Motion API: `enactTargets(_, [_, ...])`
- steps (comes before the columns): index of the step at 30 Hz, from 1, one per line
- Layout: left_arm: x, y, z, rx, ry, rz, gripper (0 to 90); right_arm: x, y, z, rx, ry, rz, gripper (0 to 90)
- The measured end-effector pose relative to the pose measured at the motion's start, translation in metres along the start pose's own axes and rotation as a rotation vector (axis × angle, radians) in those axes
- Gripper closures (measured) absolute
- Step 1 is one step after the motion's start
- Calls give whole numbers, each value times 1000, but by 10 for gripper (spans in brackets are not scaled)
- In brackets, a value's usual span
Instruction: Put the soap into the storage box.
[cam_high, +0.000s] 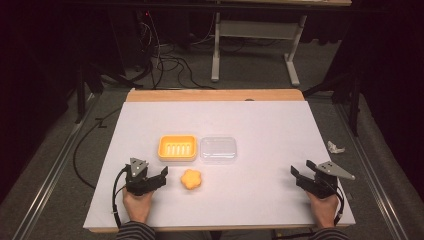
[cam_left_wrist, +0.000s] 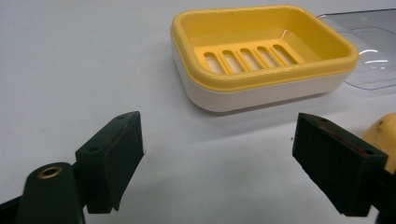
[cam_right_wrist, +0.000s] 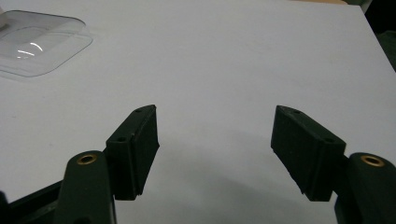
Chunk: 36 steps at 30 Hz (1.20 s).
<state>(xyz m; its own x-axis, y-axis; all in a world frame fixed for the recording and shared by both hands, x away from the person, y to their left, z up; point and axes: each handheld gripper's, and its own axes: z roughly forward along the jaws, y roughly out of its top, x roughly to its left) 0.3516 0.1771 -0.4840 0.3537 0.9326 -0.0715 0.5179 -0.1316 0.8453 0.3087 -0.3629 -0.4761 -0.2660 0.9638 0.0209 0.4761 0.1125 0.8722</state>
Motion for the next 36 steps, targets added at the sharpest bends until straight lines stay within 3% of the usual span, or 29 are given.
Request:
enactTargets(21, [0, 2, -2, 6, -32, 6, 216, 0, 0, 1, 6, -3, 1, 322])
enactTargets(36, [-6, 11, -17, 3, -98, 20, 212, 0, 0, 0, 3, 0, 3, 322])
